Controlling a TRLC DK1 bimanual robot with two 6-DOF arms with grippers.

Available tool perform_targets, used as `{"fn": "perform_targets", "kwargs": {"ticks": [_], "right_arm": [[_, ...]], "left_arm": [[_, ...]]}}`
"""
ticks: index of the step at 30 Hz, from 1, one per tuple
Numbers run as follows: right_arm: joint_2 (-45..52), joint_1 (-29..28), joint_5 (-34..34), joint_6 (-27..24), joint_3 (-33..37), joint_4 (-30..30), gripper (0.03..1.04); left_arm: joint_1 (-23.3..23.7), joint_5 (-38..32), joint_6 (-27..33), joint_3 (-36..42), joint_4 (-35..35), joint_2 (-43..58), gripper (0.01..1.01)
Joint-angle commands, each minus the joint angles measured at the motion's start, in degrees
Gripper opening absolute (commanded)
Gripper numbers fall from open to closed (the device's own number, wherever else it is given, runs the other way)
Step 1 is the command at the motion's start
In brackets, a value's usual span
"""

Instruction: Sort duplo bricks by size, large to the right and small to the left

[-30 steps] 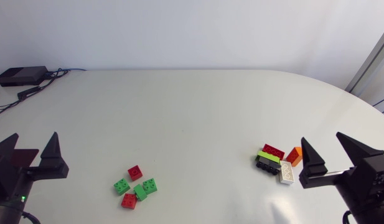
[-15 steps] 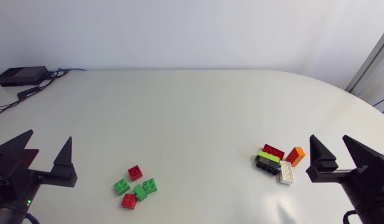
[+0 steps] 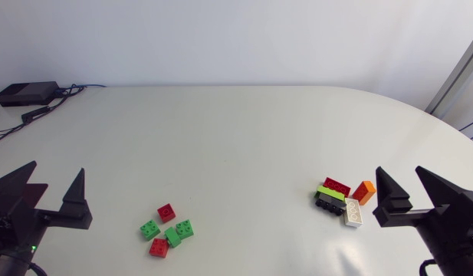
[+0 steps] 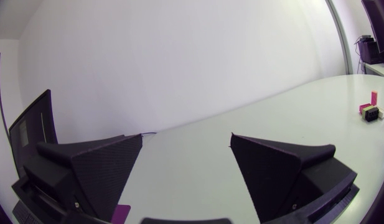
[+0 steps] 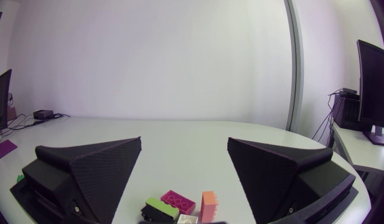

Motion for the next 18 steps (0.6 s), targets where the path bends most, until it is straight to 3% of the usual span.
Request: {"fn": "perform_targets", "kwargs": {"ticks": [1, 9, 18], "right_arm": [[-0.36, 0.45, 0.27, 1.68, -2.18, -1.15, 1.00], [-0.36, 0.45, 0.27, 1.68, -2.18, -1.06, 1.00], [-0.36, 0.45, 0.62, 1.60, -2.18, -1.15, 1.00]], "left_arm": [[0.59, 0.12, -1.67, -1.06, 0.10, -0.58, 0.987], [0.33, 0.12, 2.99, -1.15, 0.63, -0.93, 0.987], [3.49, 0.04, 1.41, -1.15, 0.37, -0.93, 0.987]]}}
